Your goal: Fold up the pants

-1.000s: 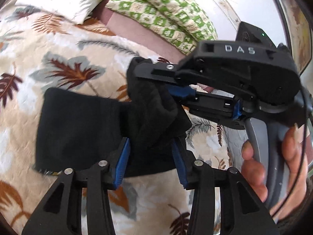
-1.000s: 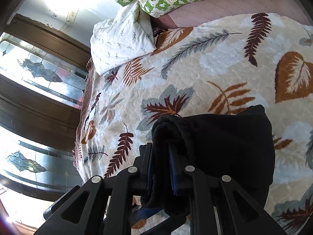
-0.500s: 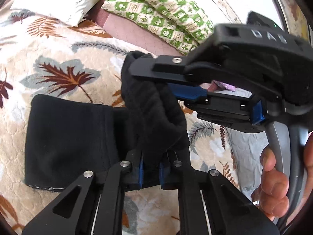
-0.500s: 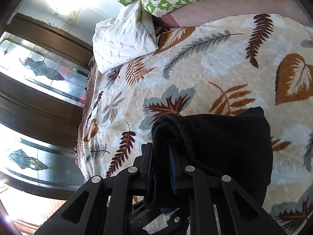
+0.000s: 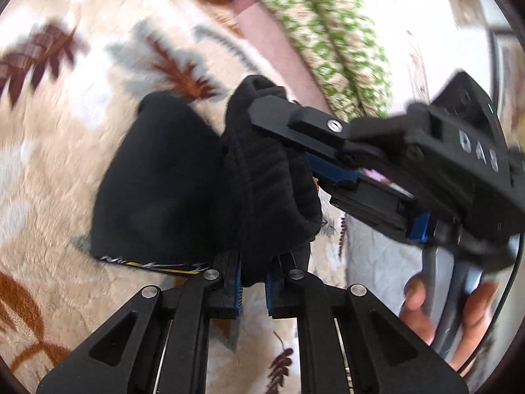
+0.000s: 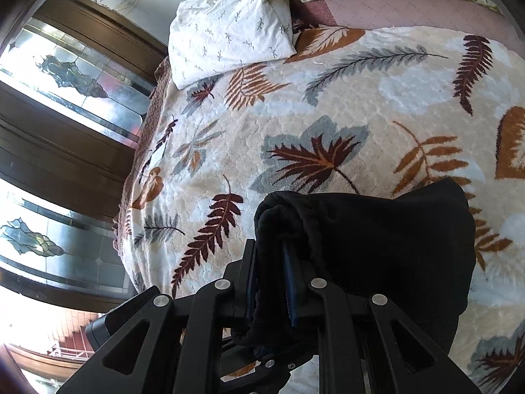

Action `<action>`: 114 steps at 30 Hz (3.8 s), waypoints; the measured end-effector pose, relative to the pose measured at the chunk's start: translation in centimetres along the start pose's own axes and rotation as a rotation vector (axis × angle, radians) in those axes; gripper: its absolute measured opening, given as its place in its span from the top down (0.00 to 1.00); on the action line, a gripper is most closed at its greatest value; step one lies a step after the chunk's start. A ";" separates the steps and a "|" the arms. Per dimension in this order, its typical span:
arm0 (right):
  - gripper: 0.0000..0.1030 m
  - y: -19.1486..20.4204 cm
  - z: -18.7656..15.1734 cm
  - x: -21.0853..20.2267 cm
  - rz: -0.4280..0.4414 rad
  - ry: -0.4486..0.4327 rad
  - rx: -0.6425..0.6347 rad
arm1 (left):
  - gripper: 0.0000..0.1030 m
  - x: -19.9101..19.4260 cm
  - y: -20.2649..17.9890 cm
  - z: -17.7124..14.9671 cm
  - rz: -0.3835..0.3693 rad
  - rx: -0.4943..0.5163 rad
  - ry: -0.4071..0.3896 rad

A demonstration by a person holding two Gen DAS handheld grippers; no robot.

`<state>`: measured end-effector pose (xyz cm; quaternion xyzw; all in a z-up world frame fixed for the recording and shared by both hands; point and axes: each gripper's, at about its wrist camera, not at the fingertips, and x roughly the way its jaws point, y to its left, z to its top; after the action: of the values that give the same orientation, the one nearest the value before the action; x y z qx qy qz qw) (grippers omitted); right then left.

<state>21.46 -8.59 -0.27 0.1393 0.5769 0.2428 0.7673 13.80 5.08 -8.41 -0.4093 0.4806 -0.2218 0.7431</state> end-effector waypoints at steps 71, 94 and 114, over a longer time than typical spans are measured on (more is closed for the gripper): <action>0.88 -13.9 -12.0 -3.1 0.197 -0.277 0.422 | 0.90 1.1 -1.3 7.0 0.319 0.220 0.409; 0.40 -16.9 -4.0 -4.5 0.230 -0.312 0.470 | 0.79 -0.2 -2.7 10.4 0.182 0.180 0.353; 0.70 -15.6 -0.6 -2.0 -0.017 -0.214 0.308 | 0.89 0.4 -2.7 9.3 0.292 0.283 0.302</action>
<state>23.75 -22.85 -6.48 0.2754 0.5234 0.1289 0.7960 22.49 6.88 -4.53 -0.1898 0.6042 -0.2359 0.7371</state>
